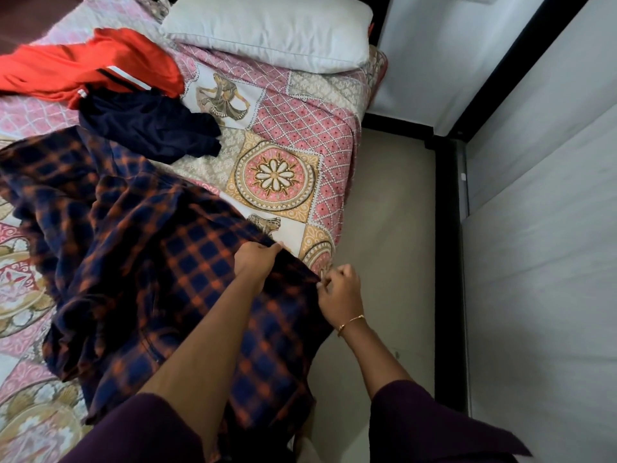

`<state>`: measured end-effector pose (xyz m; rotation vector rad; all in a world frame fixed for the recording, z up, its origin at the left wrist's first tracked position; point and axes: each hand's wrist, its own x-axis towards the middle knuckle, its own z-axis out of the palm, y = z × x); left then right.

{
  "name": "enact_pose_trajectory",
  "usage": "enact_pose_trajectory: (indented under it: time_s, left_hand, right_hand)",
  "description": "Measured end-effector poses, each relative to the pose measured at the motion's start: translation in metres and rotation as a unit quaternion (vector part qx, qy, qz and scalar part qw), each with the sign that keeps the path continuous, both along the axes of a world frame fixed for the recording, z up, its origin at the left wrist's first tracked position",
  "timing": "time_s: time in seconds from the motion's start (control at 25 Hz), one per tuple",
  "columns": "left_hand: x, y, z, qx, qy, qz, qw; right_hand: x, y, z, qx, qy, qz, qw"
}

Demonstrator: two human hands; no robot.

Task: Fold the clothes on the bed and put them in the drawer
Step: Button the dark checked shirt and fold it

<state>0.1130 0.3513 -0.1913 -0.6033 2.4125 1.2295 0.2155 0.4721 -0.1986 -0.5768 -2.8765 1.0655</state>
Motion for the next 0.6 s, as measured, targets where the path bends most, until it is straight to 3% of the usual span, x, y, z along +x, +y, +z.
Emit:
enact_pose_trajectory:
  time_s: [0.08, 0.16, 0.36, 0.52, 0.6]
  left_hand:
    - [-0.004, 0.006, 0.001, 0.010, 0.006, 0.026, 1.000]
    - [-0.007, 0.007, -0.002, -0.038, 0.003, 0.012, 0.999]
    - [-0.009, 0.010, -0.004, -0.097, -0.012, -0.090, 0.991]
    - [-0.017, 0.006, -0.002, -0.140, 0.009, -0.170, 0.975]
    - [-0.020, 0.004, -0.002, -0.123, 0.005, -0.146, 0.982]
  right_hand:
    - [-0.003, 0.012, 0.006, -0.100, 0.029, -0.059, 0.993]
    - [-0.005, 0.019, 0.013, -0.147, -0.003, -0.049, 0.988]
    - [0.011, 0.019, -0.009, -0.053, -0.175, 0.077, 0.980]
    - [0.012, 0.009, -0.018, -0.047, -0.151, 0.045, 0.986]
    - [0.010, 0.007, -0.022, -0.044, -0.141, 0.035, 0.988]
